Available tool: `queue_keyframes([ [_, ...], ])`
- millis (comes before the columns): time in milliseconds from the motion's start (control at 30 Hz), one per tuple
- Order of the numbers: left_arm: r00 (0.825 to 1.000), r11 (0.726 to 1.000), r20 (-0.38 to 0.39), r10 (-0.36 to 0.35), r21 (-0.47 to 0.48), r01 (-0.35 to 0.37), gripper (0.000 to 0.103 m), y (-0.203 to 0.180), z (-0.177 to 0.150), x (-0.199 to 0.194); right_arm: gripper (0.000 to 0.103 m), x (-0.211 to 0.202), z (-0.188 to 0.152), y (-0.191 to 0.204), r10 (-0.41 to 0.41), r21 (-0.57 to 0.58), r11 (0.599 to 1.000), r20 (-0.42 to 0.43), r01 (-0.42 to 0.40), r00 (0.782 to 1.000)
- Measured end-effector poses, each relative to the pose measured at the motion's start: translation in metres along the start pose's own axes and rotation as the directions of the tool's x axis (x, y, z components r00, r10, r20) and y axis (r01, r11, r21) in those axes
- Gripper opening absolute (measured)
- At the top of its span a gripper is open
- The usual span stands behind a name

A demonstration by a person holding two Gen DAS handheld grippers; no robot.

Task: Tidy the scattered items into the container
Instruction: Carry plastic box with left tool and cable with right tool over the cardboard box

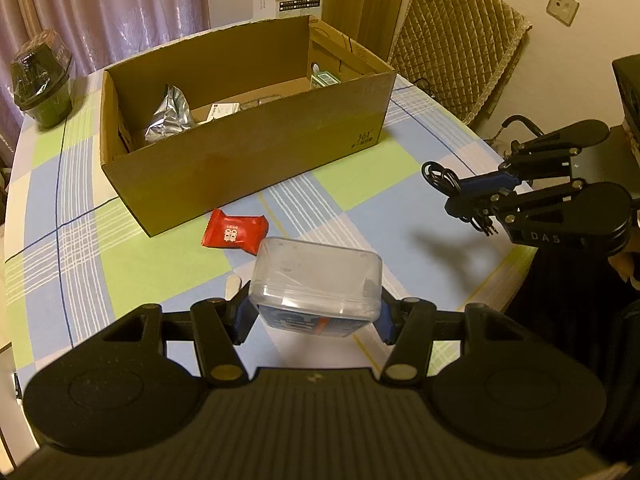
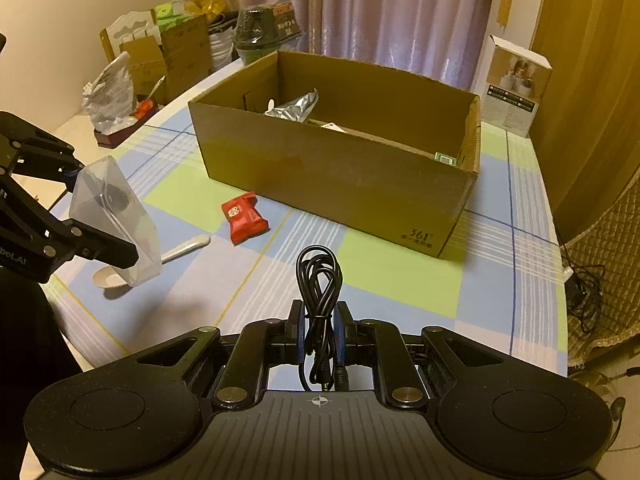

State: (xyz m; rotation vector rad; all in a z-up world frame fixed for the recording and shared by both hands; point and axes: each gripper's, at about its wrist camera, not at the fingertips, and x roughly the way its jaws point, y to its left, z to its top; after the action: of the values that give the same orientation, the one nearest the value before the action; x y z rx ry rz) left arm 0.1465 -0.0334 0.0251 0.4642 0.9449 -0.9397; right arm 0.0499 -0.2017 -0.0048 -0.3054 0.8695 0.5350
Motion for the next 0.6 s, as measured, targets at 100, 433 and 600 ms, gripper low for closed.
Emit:
queue_keyframes([
  [100,1.000,1.000,0.008,0.001,-0.014,-0.001,0.052,0.004,0.005,-0.003,0.017,-0.002,0.004,-0.002,-0.001,0.002,1.000,0.007,0.001,1.000],
  [433,0.998,1.000,0.065,0.027,-0.017,-0.026,0.052,0.023,0.052,-0.015,0.017,-0.013,0.061,-0.023,-0.004,0.011,1.000,0.091,0.003,0.996],
  [600,0.993,0.999,0.106,0.043,-0.011,-0.042,0.052,0.035,0.090,-0.017,0.017,-0.013,0.102,-0.035,0.000,0.019,1.000,0.142,-0.003,0.990],
])
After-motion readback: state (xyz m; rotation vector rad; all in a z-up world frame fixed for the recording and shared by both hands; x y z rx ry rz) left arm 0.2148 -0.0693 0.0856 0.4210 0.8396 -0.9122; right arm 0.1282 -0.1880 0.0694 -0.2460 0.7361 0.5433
